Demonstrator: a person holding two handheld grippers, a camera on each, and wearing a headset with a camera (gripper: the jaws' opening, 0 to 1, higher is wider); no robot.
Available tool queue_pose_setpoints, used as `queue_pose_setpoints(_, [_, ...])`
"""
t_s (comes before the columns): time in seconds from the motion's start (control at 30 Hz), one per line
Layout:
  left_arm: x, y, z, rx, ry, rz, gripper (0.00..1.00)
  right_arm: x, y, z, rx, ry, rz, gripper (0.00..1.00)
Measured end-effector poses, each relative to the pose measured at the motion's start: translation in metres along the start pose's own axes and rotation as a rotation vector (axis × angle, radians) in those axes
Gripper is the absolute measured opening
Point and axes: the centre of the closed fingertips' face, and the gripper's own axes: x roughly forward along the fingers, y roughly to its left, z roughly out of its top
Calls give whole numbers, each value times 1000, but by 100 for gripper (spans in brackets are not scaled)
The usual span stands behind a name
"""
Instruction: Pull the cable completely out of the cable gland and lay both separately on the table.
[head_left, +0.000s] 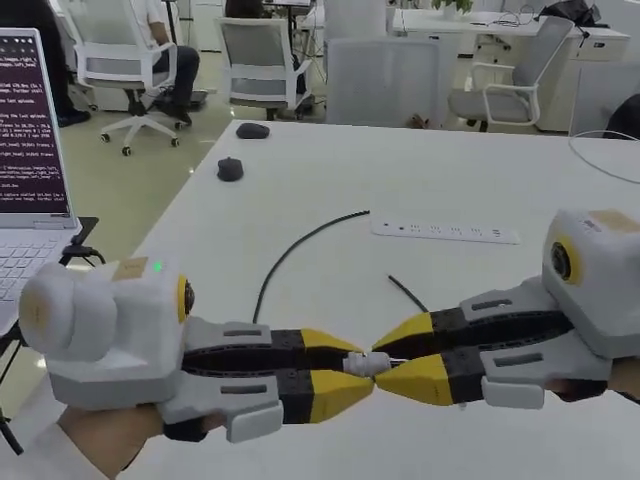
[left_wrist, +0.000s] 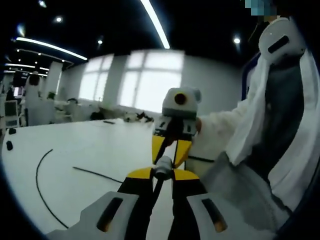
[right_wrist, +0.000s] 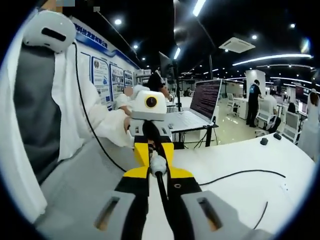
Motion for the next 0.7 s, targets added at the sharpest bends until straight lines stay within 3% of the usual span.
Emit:
queue_pose_setpoints(0.13, [1,0,-3,8,11,-3,13,1,-1,-4,-21,9,-3,10])
queue_pose_setpoints(0.23, [3,-2,-4,55,19,-1,14,-1,-2,-6,-2,8,-1,11])
queue_pose_setpoints(0.37, [5,-4,-1,105,8,-1,14,-3,-3,-6,76,-17,1,12])
queue_pose_setpoints(0.43, [6,-2,0,161,12,17,14,-5,-6,-6,107,-22,-4,13])
queue_pose_setpoints(0.47, [6,-3,-2,209,29,17,14,-6,-7,-4,139,-41,-8,16])
queue_pose_setpoints(0.57, [8,-4,-2,296,39,27,14,-8,-8,1,347,-92,27,33])
queue_pose_setpoints(0.7, [9,-6,-4,368,51,32,15,-10,-13,-4,465,-111,38,29])
